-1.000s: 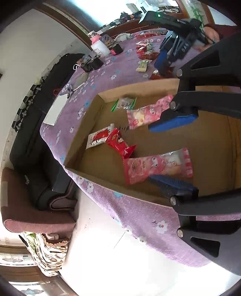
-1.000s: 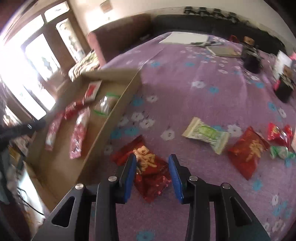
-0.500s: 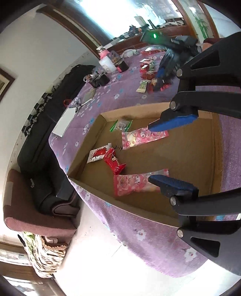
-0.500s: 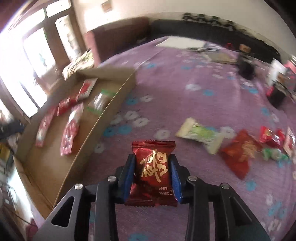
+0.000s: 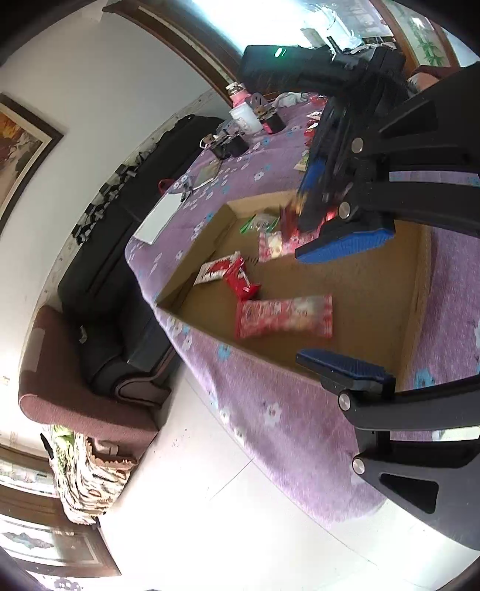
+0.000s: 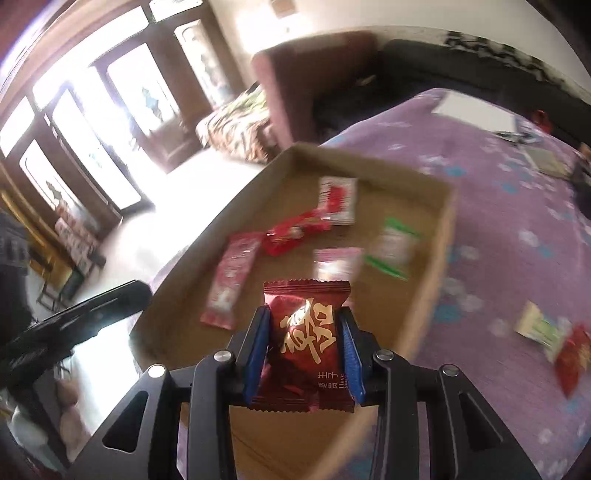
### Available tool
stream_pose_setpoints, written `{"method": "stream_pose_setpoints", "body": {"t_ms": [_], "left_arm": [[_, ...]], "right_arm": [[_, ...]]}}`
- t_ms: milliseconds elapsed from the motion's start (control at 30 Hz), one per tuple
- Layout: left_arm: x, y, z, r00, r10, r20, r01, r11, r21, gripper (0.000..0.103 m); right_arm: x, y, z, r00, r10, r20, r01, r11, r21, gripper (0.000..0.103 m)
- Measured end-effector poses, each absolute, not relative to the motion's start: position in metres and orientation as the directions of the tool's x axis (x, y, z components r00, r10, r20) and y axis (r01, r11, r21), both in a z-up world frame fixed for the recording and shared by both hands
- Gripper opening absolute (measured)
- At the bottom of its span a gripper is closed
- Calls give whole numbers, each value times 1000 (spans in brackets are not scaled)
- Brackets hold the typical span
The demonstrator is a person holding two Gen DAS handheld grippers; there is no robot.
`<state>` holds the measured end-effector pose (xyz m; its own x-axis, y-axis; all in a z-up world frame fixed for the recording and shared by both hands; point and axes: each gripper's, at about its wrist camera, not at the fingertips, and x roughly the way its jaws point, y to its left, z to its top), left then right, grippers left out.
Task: Organize snacks
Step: 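Move both packets into the box and open both grippers, then grasp the green-white wrapper with the left gripper while the right grasps a red gold-lettered packet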
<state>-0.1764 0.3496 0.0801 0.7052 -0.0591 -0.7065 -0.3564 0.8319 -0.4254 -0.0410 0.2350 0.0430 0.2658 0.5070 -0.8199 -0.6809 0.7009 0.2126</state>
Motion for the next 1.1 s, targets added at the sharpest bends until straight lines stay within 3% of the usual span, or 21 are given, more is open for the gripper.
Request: {"method": "stream_pose_setpoints", "body": {"t_ms": [267,400,600,767,1100], "left_arm": [[-185,359,79,707,-38,-706,-373,828,-418,47],[-183,354,80,707,-49,-705,-361,833,-419,47],[-175,336,80,705,-74,-706,-327,849,-415,47],[-167,309,83,699,-106,-707,-271,876,-399,47],[-145,254,84,670,-185,-719,-160,910,-383,47]], "right_arm": [[-38,266,21,295,452,-842,-676,722,151,40],[-40,250,36,337,490,-804,-660,732,170,55],[-41,184,71,457,514,-726,-598,782,177,59],[-23,102,74,546,455,-703,-460,865,202,59],[28,-58,44,611,225,-759,-54,968,244,61]]}}
